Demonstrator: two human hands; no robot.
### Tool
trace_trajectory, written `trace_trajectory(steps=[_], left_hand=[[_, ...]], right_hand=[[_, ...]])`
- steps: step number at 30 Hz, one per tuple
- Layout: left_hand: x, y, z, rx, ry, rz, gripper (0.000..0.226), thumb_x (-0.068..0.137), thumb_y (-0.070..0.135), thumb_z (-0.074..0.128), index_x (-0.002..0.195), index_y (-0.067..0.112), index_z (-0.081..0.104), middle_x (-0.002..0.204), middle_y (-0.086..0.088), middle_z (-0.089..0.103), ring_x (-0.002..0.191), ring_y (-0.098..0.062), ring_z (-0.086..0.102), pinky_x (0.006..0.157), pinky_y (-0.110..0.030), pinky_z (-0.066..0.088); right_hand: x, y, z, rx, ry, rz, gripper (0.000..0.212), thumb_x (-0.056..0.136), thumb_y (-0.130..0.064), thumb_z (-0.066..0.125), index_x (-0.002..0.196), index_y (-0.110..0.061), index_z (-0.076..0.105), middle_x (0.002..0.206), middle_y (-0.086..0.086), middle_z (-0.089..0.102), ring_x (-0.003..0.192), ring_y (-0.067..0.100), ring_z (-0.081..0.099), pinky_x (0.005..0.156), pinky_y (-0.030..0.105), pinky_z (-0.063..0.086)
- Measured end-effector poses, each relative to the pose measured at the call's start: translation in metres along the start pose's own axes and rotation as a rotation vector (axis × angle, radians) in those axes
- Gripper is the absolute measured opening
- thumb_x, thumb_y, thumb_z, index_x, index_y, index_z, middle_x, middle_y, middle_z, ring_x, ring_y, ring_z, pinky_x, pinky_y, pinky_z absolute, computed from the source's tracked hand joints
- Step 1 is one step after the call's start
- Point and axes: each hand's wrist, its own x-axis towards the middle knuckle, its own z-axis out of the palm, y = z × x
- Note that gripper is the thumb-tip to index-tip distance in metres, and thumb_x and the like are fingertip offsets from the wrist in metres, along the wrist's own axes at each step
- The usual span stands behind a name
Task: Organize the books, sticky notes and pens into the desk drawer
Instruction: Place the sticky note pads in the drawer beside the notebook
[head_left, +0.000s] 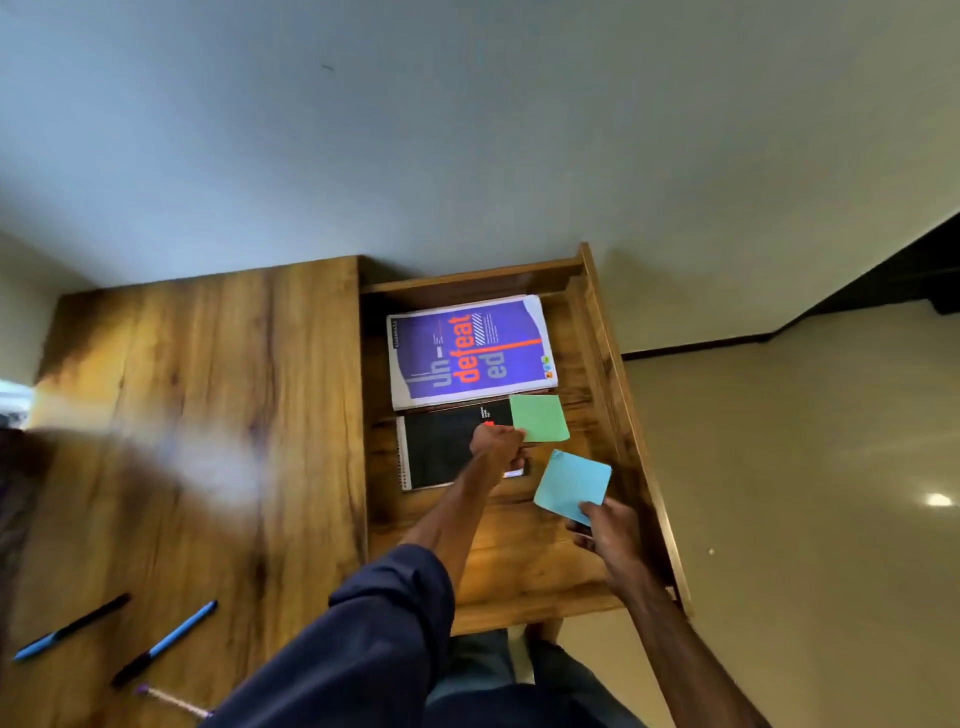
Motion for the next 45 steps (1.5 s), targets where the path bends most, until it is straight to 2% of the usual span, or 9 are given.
trace_trajectory(steps=[5,11,15,21,26,30,34,41,45], left_hand=[[0.024,0.002,0.019,0.181,0.09,-0.012,0.03,0.087,0.029,0.077,0.099,0.002,0.069,0.089,-0.012,0.076,0.051,-0.013,0.066,0.054,-0.025,0.06],[0.031,-0.002,0.029,0.331,0.045,0.025,0.028,0.091,0.032,0.073,0.096,0.006,0.065,0.072,-0.002,0.068,0.053,-0.012,0.066,0.043,-0.021,0.05],[0.033,0.001,0.032,0.456,0.014,0.057,0.033,0.089,0.032,0.075,0.108,0.007,0.065,0.102,-0.005,0.074,0.078,-0.017,0.072,0.054,-0.025,0.055],[0.043,0.004,0.042,0.472,0.031,0.07,0.031,0.087,0.027,0.077,0.106,0.007,0.064,0.107,-0.009,0.074,0.085,-0.021,0.075,0.071,-0.036,0.064],[0.034,0.007,0.042,0.545,0.024,0.161,0.036,0.087,0.029,0.078,0.113,0.01,0.062,0.118,-0.007,0.071,0.094,-0.023,0.074,0.075,-0.033,0.063],[0.024,0.006,0.035,0.718,0.083,0.304,0.031,0.089,0.031,0.074,0.108,0.009,0.065,0.111,-0.007,0.072,0.095,-0.025,0.071,0.069,-0.03,0.057],[0.015,-0.005,0.023,0.771,0.137,0.338,0.017,0.094,0.026,0.067,0.093,0.009,0.068,0.088,-0.004,0.073,0.073,-0.018,0.069,0.062,-0.031,0.059],[-0.001,-0.036,-0.002,0.76,0.161,0.341,0.022,0.094,0.031,0.067,0.083,0.012,0.072,0.077,-0.003,0.069,0.066,-0.017,0.067,0.057,-0.031,0.057],[-0.018,-0.045,-0.008,0.747,0.144,0.384,0.026,0.094,0.029,0.066,0.077,0.009,0.072,0.07,-0.002,0.068,0.063,-0.018,0.067,0.055,-0.029,0.055]], right_hand=[[0.017,-0.001,0.001,-0.015,-0.004,-0.003,0.034,0.098,-0.018,0.061,0.13,-0.008,0.058,0.105,0.007,0.068,0.092,0.022,0.072,0.074,0.037,0.06],[0.027,-0.004,0.006,-0.052,-0.01,0.015,0.035,0.099,-0.017,0.06,0.132,-0.008,0.056,0.105,0.007,0.067,0.093,0.023,0.071,0.069,0.033,0.059],[0.029,-0.007,0.007,-0.08,-0.004,0.022,0.033,0.099,-0.016,0.059,0.131,-0.007,0.057,0.103,0.006,0.068,0.089,0.023,0.071,0.066,0.031,0.059],[0.034,-0.005,0.004,-0.097,-0.01,0.051,0.034,0.099,-0.016,0.059,0.132,-0.008,0.056,0.105,0.008,0.068,0.089,0.024,0.072,0.063,0.03,0.058],[0.039,-0.001,0.003,-0.191,0.014,0.025,0.032,0.098,-0.017,0.06,0.13,-0.009,0.058,0.103,0.005,0.069,0.085,0.021,0.072,0.061,0.029,0.058],[0.048,-0.004,0.008,-0.4,0.08,-0.07,0.032,0.095,-0.015,0.063,0.126,-0.006,0.061,0.111,0.01,0.07,0.085,0.02,0.072,0.053,0.023,0.052],[0.063,-0.01,0.014,-0.608,0.156,-0.068,0.033,0.091,-0.013,0.067,0.122,-0.004,0.062,0.116,0.012,0.069,0.097,0.024,0.069,0.05,0.018,0.047],[0.067,-0.016,0.033,-0.909,0.179,-0.065,0.064,0.077,-0.025,0.084,0.131,-0.008,0.052,0.125,0.012,0.061,0.113,0.028,0.062,0.078,0.034,0.058],[0.05,0.006,0.052,-1.119,0.091,-0.256,0.073,0.088,-0.018,0.072,0.149,-0.009,0.033,0.155,0.015,0.037,0.141,0.032,0.04,0.105,0.041,0.048]])
